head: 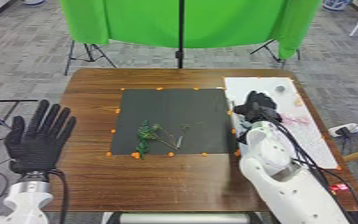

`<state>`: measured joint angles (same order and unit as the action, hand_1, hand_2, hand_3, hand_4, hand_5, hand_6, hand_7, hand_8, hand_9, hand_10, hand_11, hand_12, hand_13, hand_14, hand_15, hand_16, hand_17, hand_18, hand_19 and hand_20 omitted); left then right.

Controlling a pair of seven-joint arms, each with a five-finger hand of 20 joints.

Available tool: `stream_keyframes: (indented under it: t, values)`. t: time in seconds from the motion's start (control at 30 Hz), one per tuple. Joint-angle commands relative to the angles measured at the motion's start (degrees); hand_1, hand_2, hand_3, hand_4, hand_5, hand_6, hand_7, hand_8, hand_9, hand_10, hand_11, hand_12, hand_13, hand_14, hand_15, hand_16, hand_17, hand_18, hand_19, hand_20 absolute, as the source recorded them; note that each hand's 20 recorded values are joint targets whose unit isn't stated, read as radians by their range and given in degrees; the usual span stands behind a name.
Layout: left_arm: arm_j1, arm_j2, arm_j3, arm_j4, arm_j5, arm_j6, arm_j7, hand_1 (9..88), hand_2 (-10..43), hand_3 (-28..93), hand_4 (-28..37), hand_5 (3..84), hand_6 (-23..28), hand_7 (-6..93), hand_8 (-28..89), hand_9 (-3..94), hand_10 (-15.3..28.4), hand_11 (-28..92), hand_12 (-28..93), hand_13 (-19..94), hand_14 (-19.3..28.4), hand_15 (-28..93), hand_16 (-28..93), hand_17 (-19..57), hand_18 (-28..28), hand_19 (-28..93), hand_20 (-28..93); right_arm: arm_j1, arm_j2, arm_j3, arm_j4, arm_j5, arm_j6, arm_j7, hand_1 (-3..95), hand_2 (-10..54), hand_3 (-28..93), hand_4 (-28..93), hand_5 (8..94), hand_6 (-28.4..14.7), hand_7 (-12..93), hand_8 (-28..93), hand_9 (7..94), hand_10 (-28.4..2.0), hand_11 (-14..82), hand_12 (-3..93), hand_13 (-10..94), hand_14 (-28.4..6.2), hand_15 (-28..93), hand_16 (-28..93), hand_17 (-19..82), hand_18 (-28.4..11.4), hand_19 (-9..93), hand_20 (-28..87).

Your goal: Arrange flowers

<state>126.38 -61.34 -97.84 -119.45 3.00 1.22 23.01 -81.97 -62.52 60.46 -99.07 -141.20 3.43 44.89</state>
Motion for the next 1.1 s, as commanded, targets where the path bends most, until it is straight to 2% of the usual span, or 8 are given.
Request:
stream_keyframes:
  t: [0.03, 0.27, 0.47, 0.57, 0.6, 0.77, 0.87, 1.1]
  values:
    - [0.16, -0.70, 0.91, 0.01, -0.38, 0.79, -0.38, 23.1, 13.5, 76, -28.3, 41.1, 8.2, 6.0, -8, 34.9, 13.2, 13, 8, 25, 13.5, 19, -5, -6.6, 11.7, 26, 10, 3.28, 2.18, -1.71, 2.90, -0.71, -3.07, -1.47, 29.5, -9.5, 80, -28, 56.1, -9.7, 22, -13, 53.4, -23.6, 16.9, 14.3, 51, -20.6, 74, 19, 36, -27.9, 93, 51]
    - [0.07, -0.82, 1.16, -0.07, -0.52, 0.95, -0.43, 23.0, 13.4, 76, -28.3, 41.1, 8.2, 6.2, -8, 35.0, 13.2, 13, 8, 25, 13.8, 20, -4, -6.9, 12.0, 27, 10, 4.93, 2.21, -4.95, 6.79, -1.26, -6.47, -3.35, 28.7, -9.5, 79, -28, 52.1, -10.1, 28, -14, 44.7, -26.2, 14.1, 14.2, 48, -21.0, 74, 16, 38, -27.6, 93, 57]
    - [-0.45, -1.49, 1.38, 0.27, -0.17, 0.36, -0.89, 22.9, 13.5, 76, -28.3, 41.2, 8.2, 6.2, -8, 34.9, 13.2, 13, 8, 25, 14.3, 21, -4, -7.1, 12.1, 27, 11, 5.81, 1.17, -8.50, 11.10, -4.93, -7.41, -6.32, 39.5, -9.5, 85, -28, 48.1, -9.2, 44, -18, 52.8, -21.5, 22.2, 14.8, 54, -17.3, 75, 18, 41, -25.6, 93, 60]
    - [-0.75, -1.52, 1.48, 0.39, -0.13, 0.18, -1.13, 22.9, 13.4, 76, -28.3, 41.2, 8.3, 6.2, -8, 35.0, 13.2, 13, 8, 25, 14.4, 21, -4, -7.1, 12.1, 27, 11, 5.65, 0.73, -8.52, 12.55, -6.53, -5.54, -8.99, 46.0, -9.5, 86, -28, 53.1, -6.3, 49, -20, 61.2, -18.4, 28.5, 16.2, 60, -15.4, 75, 21, 41, -25.0, 93, 60]
    - [-0.76, -1.52, 1.51, 0.45, -0.08, 0.17, -0.98, 22.9, 13.4, 76, -28.3, 41.2, 8.3, 6.1, -8, 35.0, 13.2, 13, 8, 25, 14.4, 21, -4, -7.1, 12.1, 27, 11, 5.73, 0.36, -8.39, 12.98, -6.55, -5.37, -9.33, 48.2, -9.5, 84, -28, 56.5, -5.0, 49, -12, 65.3, -17.2, 28.8, 17.1, 62, -14.8, 74, 24, 41, -24.8, 93, 60]
    - [-0.43, -1.66, 1.42, 0.40, -0.15, 0.12, -1.20, 22.9, 13.3, 77, -28.3, 41.2, 8.3, 6.1, -8, 35.0, 13.2, 13, 8, 25, 14.4, 21, -4, -7.1, 12.2, 27, 11, 5.06, -0.21, -7.55, 13.71, -6.67, -4.72, -10.69, 60.4, -9.5, 73, -28, 80.0, -1.2, 43, 3, 90.3, -10.7, 9.9, 38.3, 71, -10.8, 65, 39, 40, -24.0, 93, 57]
    - [-0.34, -1.69, 1.52, 0.44, -0.51, 0.28, -1.26, 22.8, 13.2, 77, -28.3, 41.2, 8.3, 6.1, -8, 34.9, 13.2, 13, 8, 25, 14.4, 21, -4, -7.1, 12.2, 27, 11, 4.33, 0.13, -6.91, 13.39, -6.47, -2.71, -11.67, 62.5, -9.5, 76, -28, 82.9, -0.3, 42, 6, 93.1, -8.8, 10.6, 40.2, 76, -8.6, 59, 43, 40, -24.0, 93, 54]
    - [-0.04, -1.43, 1.46, 0.33, -1.19, 0.39, -1.49, 23.0, 12.8, 77, -28.3, 41.2, 8.2, 6.1, -8, 34.9, 13.2, 13, 8, 25, 14.5, 21, -4, -7.1, 12.3, 27, 11, 1.37, 1.76, -4.42, 5.46, -0.93, 1.60, -8.84, 61.8, -9.5, 81, -28, 85.1, -0.6, 41, 8, 93.7, -9.5, 13.5, 40.9, 78, -7.9, 57, 48, 40, -25.6, 93, 51]
